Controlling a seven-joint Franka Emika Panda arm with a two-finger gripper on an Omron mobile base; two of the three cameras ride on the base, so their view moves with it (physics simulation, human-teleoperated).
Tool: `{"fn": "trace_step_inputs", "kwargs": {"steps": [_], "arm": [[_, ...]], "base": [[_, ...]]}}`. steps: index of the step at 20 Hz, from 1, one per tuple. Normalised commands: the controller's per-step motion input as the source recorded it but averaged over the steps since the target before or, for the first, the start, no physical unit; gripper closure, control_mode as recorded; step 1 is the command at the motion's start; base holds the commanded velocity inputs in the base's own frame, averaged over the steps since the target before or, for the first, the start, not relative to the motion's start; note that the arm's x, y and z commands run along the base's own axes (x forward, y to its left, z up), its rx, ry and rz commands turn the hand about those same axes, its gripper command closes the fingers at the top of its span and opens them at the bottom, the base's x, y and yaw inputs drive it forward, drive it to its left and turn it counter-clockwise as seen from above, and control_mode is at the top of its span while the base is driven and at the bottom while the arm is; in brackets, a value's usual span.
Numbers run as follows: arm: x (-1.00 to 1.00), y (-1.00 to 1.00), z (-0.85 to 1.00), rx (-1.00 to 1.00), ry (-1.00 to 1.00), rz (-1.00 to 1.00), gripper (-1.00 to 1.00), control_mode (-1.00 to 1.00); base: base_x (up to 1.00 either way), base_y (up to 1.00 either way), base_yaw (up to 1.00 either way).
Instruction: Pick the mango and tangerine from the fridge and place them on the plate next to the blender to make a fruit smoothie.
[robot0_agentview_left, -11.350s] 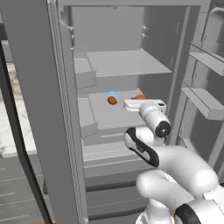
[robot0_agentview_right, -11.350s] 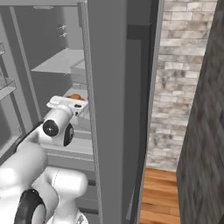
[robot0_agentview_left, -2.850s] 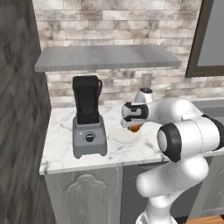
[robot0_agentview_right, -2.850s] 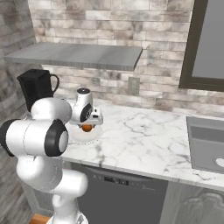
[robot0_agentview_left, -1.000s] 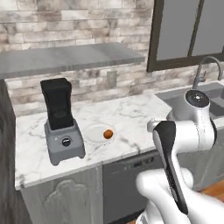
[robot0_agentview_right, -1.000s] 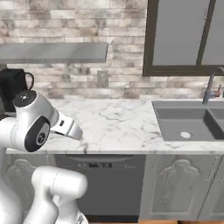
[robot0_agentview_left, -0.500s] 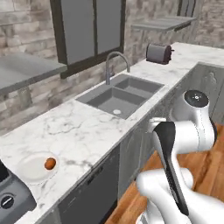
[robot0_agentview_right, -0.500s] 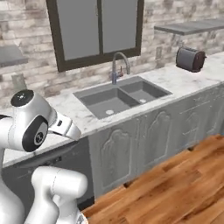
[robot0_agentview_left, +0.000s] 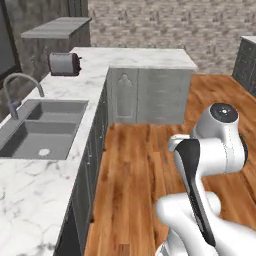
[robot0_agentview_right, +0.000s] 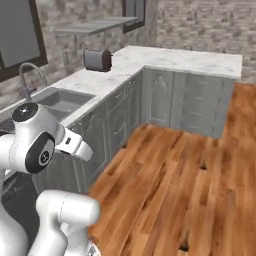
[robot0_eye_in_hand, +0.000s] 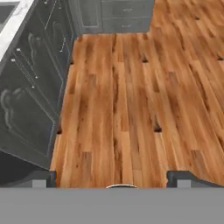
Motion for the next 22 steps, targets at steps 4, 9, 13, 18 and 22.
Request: {"fn": "trace_step_inputs", "kwargs": {"steps": [4,9,13,18,22], "arm": [[0.00,0.00,0.00,0.00,0.00,0.00,-1.00,1.00],[0.00,0.00,0.00,0.00,0.00,0.00,-1.00,1.00],[0.00,0.00,0.00,0.00,0.00,0.00,-1.00,1.00],[0.00,0.00,0.00,0.00,0.00,0.00,-1.00,1.00],[0.00,0.00,0.00,0.00,0.00,0.00,-1.00,1.00]], "base": [[0.00,-0.35,-0.88],[0.00,-0.39,-0.85],[0.17,-0.48,-0.74],[0.30,-0.52,-0.70],[0.48,-0.31,-0.68]]}}
